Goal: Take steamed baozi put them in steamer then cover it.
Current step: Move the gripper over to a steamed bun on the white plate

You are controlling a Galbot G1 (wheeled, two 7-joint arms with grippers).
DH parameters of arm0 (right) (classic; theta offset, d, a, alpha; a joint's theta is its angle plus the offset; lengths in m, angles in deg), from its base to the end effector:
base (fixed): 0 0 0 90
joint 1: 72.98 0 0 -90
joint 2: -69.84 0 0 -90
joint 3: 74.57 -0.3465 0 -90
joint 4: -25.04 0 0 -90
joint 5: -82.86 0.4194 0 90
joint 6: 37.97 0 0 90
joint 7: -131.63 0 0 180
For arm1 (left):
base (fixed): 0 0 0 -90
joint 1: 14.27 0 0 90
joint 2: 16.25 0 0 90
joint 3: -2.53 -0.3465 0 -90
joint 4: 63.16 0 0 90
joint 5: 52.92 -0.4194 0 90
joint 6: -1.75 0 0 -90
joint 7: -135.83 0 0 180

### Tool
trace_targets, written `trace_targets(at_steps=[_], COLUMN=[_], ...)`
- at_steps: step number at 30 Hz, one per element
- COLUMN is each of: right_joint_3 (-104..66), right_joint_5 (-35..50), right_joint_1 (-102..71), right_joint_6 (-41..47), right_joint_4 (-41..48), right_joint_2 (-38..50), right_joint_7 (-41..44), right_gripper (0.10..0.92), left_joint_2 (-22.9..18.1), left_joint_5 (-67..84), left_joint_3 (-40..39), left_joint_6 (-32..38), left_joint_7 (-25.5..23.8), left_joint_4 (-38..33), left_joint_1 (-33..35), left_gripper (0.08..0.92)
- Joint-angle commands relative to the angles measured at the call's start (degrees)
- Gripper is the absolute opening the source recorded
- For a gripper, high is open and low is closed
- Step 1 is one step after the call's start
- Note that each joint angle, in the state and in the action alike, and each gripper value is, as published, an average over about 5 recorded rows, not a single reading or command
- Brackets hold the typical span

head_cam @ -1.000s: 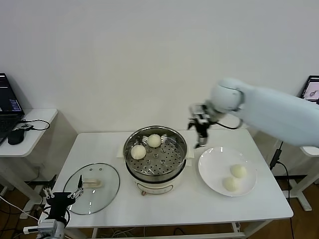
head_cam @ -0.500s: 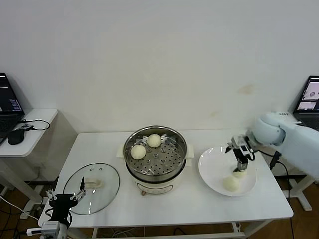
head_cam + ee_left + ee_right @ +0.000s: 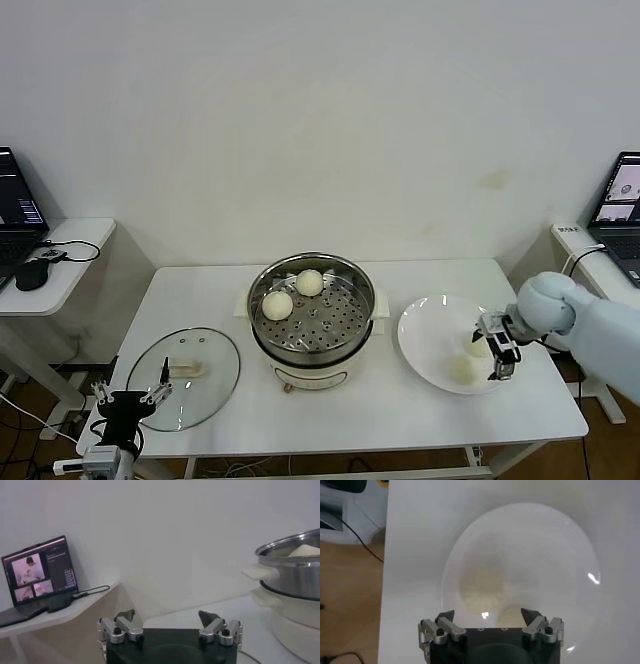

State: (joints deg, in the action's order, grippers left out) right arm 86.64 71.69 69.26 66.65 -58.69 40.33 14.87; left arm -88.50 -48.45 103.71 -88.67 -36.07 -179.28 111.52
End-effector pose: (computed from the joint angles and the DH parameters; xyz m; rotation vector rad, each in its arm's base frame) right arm 0.5065 -0.1470 -0.2225 1.2349 -1.2912 1.4116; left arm 0.2225 0.1189 -0.3230 0.2312 -2.9773 -0.4460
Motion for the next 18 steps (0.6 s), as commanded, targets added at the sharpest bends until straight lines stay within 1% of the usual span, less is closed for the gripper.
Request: trace_targets(at_steps=[1,7,12,15,18], right_joint_3=[-3.25,-3.74,-3.61,-3.56,-3.64], right_joint_5=[-1.98,-2.33,-2.68,-2.73,-2.64], right_joint_1=[-5.20,-5.90,-5.63,-5.59,-5.59], right_joint_6=[-0.18,0.46,1.03,1.49,1.77], right_joint_4=[2.49,3.65,4.03,4.10,4.15], right_joint_2=[-3.26,-6.16,-6.62,-6.22,-5.80], right_joint_7=[-1.51,-2.58,-2.53,-2.34,-2.15], right_gripper=[0.823,0.823,0.822,0.804,0.759], left_joint_2=[0.18,0.30,0.26,0.09,-0.03], left_joint_5=[0.01,0.07,0.19,0.19,0.19], left_joint_3=[0.05,0.22,0.45,0.41,0.32], left_joint_6=[0.05,0.07,0.14,0.22,0.25], left_joint_7=[-0.05,-0.09,-0.07,-0.05,-0.04], left_joint_4=[0.25,0.27,0.37,0.49,0.52], left_joint_1=[-0.13,-0.22,-0.15,-0.16,-0.22], left_gripper=[0.823,0.823,0.823,0.823,0.823])
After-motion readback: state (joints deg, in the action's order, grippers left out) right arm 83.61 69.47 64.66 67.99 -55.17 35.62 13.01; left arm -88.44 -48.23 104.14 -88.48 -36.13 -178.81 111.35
